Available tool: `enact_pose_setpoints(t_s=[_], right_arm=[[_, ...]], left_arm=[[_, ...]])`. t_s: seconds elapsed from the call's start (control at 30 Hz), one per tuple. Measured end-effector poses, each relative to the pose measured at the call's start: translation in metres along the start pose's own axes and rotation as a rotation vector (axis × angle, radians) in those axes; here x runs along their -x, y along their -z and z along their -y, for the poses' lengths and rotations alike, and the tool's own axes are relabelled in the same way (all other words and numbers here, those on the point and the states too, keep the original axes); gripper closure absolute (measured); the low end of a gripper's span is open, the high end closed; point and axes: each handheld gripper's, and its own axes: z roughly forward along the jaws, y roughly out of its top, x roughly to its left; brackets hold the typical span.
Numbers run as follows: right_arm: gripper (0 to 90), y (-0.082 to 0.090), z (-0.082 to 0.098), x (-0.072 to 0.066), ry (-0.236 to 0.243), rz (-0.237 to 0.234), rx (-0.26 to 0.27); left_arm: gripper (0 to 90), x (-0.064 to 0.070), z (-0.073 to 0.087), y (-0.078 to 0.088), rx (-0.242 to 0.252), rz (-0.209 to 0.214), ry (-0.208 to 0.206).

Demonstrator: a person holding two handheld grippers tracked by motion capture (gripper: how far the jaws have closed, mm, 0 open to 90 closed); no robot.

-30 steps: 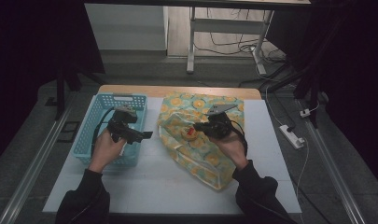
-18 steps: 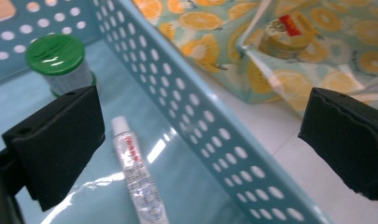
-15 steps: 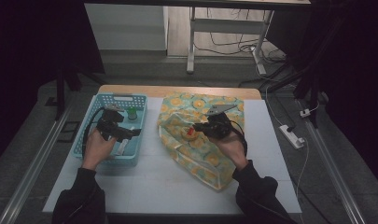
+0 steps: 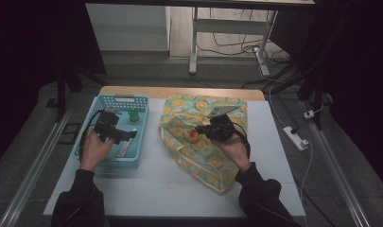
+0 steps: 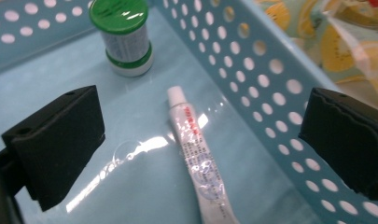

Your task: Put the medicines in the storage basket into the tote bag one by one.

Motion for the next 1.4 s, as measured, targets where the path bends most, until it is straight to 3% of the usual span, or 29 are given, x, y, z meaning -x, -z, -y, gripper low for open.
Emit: enact_pose_setpoints(t_s=[0.63, 0.93, 1.0, 1.1, 1.17, 1.4], right_arm=[[90.0, -0.002, 0.001, -0.002, 0.0, -0.003, -0.009], [90.0, -0.002, 0.001, -0.001, 0.002, -0.003, -0.011], [90.0, -0.002, 0.001, -0.002, 0.002, -0.003, -0.01], [90.0, -0.002, 0.001, -0.002, 0.005, -0.001, -0.012], [90.0, -0.003, 0.001, -0.002, 0.003, -0.001, -0.011], [90.0, -0.003, 0.001, -0.002, 0.004, 0.001, -0.014]], left_arm=[[0.0, -0.002, 0.001, -0.031, -0.251, -0.051, -0.001], [3.1, 0.002, 0.002, -0.044, -0.365, -0.091, -0.027], [6.9, 0.003, 0.002, -0.045, -0.373, -0.09, -0.041], [19.9, 0.005, 0.002, -0.044, -0.361, -0.059, -0.063], [31.4, 0.003, 0.002, -0.042, -0.348, -0.03, -0.054], [54.9, 0.002, 0.002, -0.04, -0.326, -0.019, -0.045]])
